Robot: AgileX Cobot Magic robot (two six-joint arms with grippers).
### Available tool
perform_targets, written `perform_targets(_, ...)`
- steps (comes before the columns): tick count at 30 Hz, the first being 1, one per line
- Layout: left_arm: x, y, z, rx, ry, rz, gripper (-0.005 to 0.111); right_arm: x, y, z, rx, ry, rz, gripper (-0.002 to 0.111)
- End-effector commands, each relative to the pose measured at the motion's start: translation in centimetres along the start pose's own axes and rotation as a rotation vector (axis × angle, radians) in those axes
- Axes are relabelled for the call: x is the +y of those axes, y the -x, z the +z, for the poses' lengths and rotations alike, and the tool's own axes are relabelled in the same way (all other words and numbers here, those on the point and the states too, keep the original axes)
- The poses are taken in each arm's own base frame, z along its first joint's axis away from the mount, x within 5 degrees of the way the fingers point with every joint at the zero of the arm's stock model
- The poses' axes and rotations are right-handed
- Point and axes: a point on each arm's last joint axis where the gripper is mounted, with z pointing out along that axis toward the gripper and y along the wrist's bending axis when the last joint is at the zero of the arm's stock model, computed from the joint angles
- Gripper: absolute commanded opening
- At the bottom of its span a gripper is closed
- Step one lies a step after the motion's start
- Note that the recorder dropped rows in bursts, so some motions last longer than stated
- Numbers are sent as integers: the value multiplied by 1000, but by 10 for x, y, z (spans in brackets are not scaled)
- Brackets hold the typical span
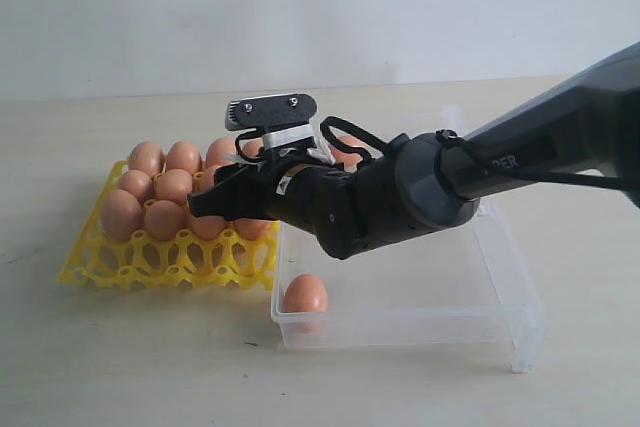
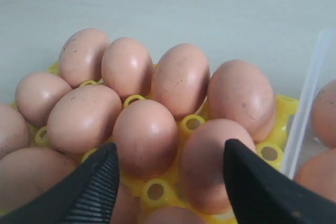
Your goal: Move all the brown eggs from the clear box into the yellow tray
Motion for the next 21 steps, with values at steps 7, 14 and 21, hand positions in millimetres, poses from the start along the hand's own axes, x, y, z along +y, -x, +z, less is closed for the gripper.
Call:
perform_targets(7, 0, 2, -1, -17, -1, 4, 0, 1, 16, -7, -33, 6, 101, 59)
perform_targets(14, 0, 2, -1, -17, -1, 4, 0, 9, 48, -32, -68, 39, 44, 58)
perform_targets(21, 0, 2, -1, -17, -1, 4, 0, 8, 57, -49, 48, 53, -9, 57)
